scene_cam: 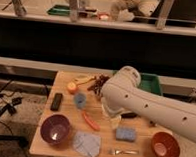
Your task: Place apple in table surface
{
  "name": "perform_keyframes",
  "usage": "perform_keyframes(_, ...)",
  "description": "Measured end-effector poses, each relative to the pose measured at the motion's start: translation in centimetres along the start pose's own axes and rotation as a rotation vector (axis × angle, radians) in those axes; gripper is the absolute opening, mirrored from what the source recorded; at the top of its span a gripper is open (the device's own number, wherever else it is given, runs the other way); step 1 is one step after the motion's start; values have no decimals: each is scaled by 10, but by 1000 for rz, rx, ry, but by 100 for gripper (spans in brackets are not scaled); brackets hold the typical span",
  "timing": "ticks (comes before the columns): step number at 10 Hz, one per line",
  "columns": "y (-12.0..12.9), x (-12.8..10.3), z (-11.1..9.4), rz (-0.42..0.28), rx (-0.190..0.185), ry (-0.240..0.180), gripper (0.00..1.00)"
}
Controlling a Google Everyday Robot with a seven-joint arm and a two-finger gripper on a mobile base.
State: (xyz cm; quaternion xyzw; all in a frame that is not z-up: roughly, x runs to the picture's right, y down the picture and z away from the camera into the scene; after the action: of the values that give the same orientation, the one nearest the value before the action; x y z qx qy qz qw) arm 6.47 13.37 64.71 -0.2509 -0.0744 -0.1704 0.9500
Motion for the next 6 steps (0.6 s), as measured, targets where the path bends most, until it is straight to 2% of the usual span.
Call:
perform_keyframes(3,-3,-15,5,-39,-4,-13,80)
perform_keyframes(6,-26,-69,15,-89,-3,-60,80)
